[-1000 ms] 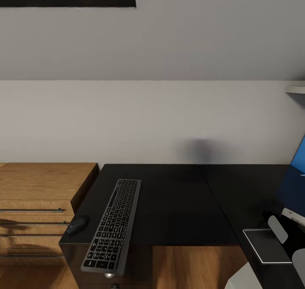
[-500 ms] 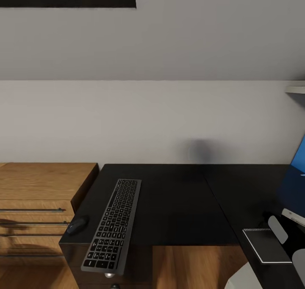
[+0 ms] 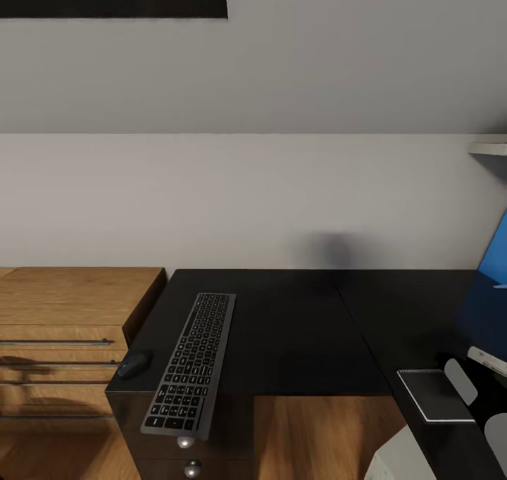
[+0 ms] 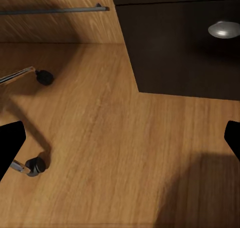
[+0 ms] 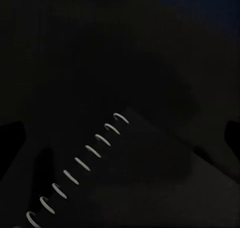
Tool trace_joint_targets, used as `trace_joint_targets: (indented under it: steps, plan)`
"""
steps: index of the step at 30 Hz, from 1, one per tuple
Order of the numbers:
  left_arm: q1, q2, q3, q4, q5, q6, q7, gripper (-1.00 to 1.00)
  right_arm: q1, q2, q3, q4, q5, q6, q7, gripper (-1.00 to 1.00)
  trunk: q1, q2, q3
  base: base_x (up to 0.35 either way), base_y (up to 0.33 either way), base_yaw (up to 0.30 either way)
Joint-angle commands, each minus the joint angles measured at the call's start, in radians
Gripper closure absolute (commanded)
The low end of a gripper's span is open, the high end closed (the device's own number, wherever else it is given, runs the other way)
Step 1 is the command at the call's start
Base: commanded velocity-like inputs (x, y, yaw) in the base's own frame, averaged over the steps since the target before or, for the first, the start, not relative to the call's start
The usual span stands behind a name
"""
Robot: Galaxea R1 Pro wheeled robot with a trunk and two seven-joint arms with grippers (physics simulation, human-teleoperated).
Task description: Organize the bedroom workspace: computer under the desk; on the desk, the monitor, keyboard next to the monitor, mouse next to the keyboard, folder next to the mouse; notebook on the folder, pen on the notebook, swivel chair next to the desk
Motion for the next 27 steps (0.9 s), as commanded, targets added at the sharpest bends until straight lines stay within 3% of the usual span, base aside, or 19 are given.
trace_joint_targets:
  steps: [1, 27]
  plan:
    - [0.000, 0.001, -0.009, -0.002, 0.009, -0.002, 0.004, -1.00, 0.000, 0.000, 0.000, -0.002, -0.007, 0.004, -0.005, -1.00, 0.000, -0.001, -0.001, -0.006, 0.000, 0.000]
    - [0.000, 0.001, -0.009, -0.002, 0.010, -0.003, 0.004, -1.00, 0.000, 0.000, 0.002, -0.003, -0.006, 0.002, -0.003, -1.00, 0.000, -0.001, -0.001, -0.115, 0.000, 0.000]
